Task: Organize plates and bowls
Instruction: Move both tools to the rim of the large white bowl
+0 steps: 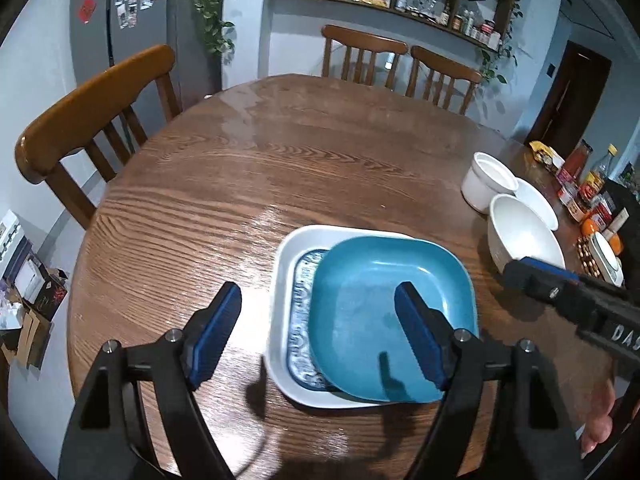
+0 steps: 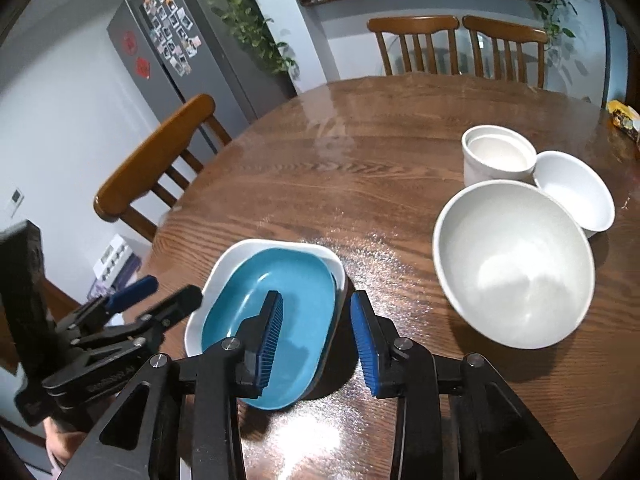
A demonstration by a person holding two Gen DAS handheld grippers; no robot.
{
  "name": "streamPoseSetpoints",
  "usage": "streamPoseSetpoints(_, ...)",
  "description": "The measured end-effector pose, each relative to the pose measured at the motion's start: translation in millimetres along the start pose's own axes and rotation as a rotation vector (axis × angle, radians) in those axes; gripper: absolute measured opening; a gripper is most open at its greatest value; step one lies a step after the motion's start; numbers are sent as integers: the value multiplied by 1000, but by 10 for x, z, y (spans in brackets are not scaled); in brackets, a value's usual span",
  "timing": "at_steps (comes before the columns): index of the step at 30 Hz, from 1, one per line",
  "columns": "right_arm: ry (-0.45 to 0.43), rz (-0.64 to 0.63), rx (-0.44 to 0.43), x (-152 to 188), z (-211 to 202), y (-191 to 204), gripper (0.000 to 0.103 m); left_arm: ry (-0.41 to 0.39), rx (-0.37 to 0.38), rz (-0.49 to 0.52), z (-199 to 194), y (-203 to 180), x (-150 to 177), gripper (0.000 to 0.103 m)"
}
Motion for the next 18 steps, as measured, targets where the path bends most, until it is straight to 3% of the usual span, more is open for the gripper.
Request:
streamPoseSetpoints(5, -45, 45, 47, -21, -221, -279, 36, 31, 57, 39, 72, -287, 2, 78)
streamPoseSetpoints(11, -90, 124, 116, 13, -460, -728, 44, 45, 119, 91, 160, -678, -41, 80)
streamPoseSetpoints(18, -81, 225, 171, 71, -483, -1211, 44, 51, 162, 131, 346, -1092, -217, 80)
Point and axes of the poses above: each gripper's, at about its wrist camera, not at the fingertips, and z roughly the way its jaws point, y to its left, x to its underside, the point moved 4 cm from there along z, roughly the way its jaws point, and after that the axes turned 6 degrees about x, right-handed, at the moved point
